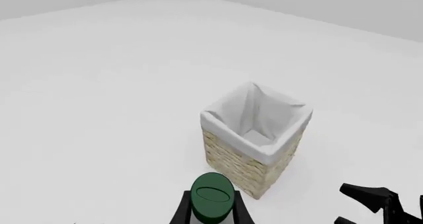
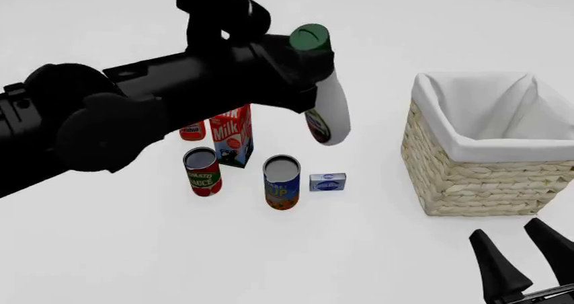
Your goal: Pick the salad dressing and place it in the basket.
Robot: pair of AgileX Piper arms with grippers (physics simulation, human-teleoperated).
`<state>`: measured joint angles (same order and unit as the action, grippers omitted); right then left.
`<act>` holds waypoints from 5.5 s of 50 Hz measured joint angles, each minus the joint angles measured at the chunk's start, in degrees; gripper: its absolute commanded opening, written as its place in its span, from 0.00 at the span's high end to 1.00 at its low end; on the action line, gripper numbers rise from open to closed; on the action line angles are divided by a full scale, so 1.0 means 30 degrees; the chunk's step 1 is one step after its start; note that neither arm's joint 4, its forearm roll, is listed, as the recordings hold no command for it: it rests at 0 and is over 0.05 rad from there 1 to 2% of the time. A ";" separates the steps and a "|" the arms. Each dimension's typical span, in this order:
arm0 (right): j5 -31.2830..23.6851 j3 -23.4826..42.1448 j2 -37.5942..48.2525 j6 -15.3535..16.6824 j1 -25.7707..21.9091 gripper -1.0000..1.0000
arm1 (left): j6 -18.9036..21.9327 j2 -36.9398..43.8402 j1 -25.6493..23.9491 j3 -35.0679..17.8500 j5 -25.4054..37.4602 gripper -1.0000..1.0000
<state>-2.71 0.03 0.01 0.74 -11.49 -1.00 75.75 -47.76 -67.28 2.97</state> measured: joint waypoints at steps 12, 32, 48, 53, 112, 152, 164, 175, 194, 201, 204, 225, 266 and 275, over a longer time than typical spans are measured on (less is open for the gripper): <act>-0.0008 -0.0003 0.0000 0.0039 -0.0103 0.00 | -0.0569 0.1471 -0.0467 0.0564 -0.1211 1.00; 0.0128 0.0006 -0.0001 0.0197 -0.0229 0.00 | -0.0901 0.3287 -0.0851 0.1036 -0.2472 1.00; -0.0282 0.0654 0.0000 0.0541 -0.0503 0.00 | -0.0586 0.3286 -0.1388 0.1351 -0.2734 1.00; -0.1013 0.1430 0.0000 0.0939 -0.0749 0.00 | -0.0618 0.3293 -0.1457 0.1399 -0.2802 1.00; -0.4611 0.9475 0.9026 0.1835 -0.6110 0.00 | -0.0996 0.3314 -0.1887 0.1512 -0.3177 1.00; -0.3429 1.1170 1.2713 0.3225 -0.7325 0.00 | -0.1173 0.3374 -0.2238 0.1705 -0.3318 1.00; -0.2940 1.1322 1.3512 0.3428 -0.7463 0.00 | -0.1240 0.3289 -0.2363 0.1746 -0.3317 1.00; -0.2487 1.1488 1.4298 0.3586 -0.7654 0.00 | -0.1237 0.3152 -0.2509 0.1779 -0.3272 1.00; -0.1770 1.1673 1.5444 0.3933 -0.7878 0.00 | -0.1168 0.2982 -0.2741 0.2079 -0.3436 1.00; -0.1528 1.1671 1.5784 0.4011 -0.7965 0.00 | -0.1073 0.2963 -0.2750 0.2189 -0.3535 1.00; -0.1406 1.1656 1.5942 0.4026 -0.8004 0.00 | -0.1063 0.2947 -0.2766 0.2233 -0.3563 1.00; -0.0487 1.1505 1.6983 0.4062 -0.8169 0.00 | -0.1136 0.2713 -0.3075 0.2486 -0.3571 1.00; -0.0102 1.1279 1.7153 0.4983 -0.8617 1.00 | -0.0989 0.2504 -0.3216 0.2553 -0.3622 0.00; -0.0016 1.1315 1.7160 0.5019 -0.8745 1.00 | -0.1065 0.1943 -0.3519 0.2766 -0.3812 0.00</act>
<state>-2.76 33.97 51.49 15.80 -37.72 -4.20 81.58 -58.32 -58.98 -8.47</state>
